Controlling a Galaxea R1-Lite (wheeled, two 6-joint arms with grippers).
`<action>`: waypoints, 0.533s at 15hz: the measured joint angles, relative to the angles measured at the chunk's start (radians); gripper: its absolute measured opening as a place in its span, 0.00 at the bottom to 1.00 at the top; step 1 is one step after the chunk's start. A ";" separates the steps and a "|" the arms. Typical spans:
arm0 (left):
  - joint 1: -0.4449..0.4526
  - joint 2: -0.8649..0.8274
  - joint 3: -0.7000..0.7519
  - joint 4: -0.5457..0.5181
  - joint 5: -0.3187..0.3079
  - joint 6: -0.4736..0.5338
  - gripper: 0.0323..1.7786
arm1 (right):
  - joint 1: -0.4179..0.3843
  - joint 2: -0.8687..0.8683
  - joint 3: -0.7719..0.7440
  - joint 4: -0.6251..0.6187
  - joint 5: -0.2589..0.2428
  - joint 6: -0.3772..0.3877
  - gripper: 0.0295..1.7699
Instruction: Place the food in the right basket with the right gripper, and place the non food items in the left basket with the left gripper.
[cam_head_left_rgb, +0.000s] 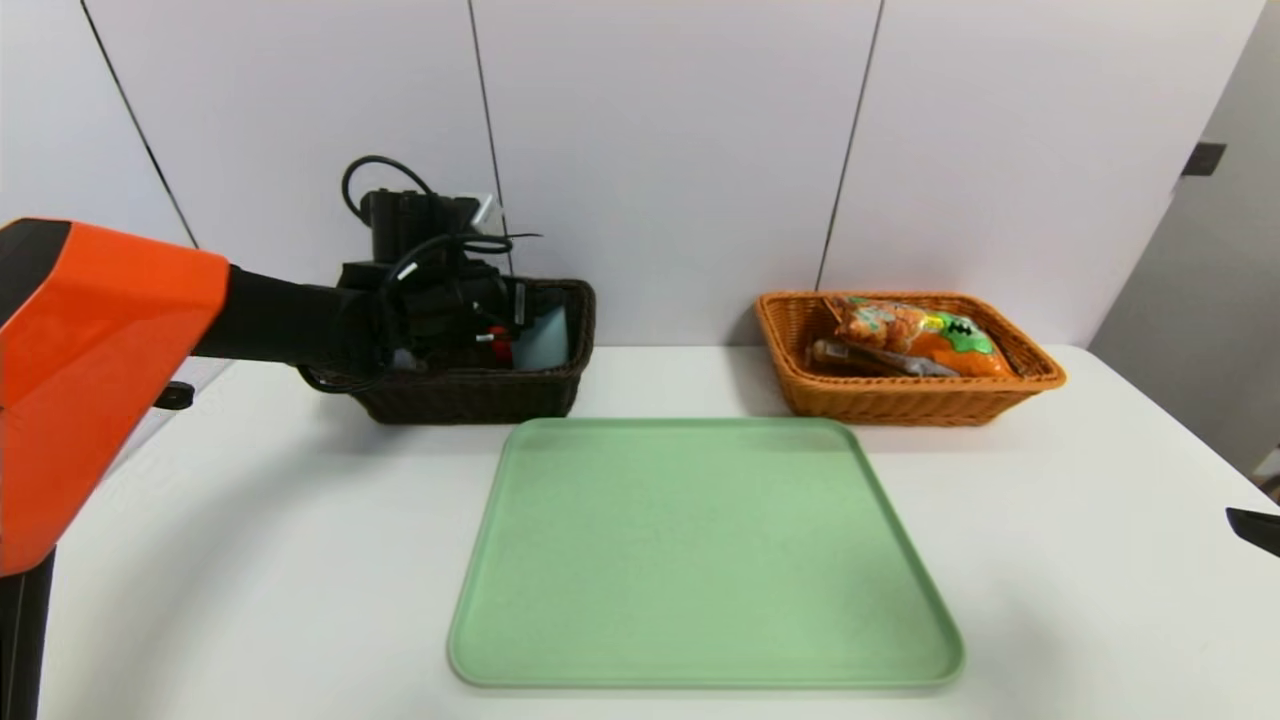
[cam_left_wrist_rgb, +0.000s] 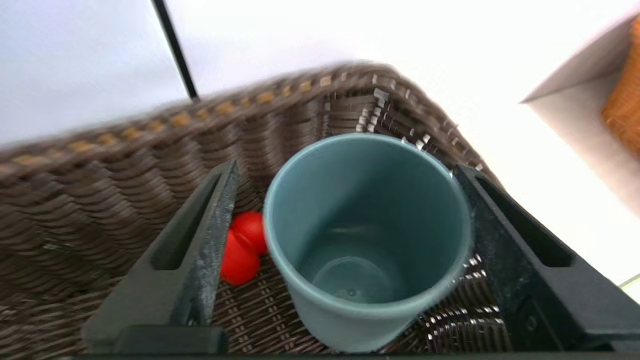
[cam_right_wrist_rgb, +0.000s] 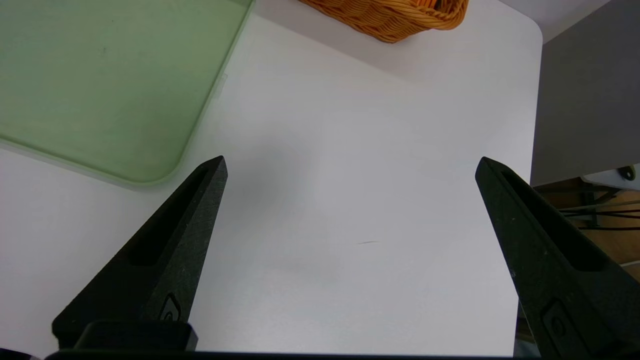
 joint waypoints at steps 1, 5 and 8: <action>0.003 -0.022 0.001 0.002 0.000 0.000 0.87 | 0.000 -0.001 0.000 -0.001 0.000 0.000 0.97; 0.008 -0.151 -0.001 0.050 0.001 0.002 0.90 | 0.000 -0.010 0.001 0.000 -0.002 0.002 0.97; 0.018 -0.271 0.002 0.164 0.003 -0.007 0.92 | 0.000 -0.023 0.001 0.001 -0.004 0.008 0.97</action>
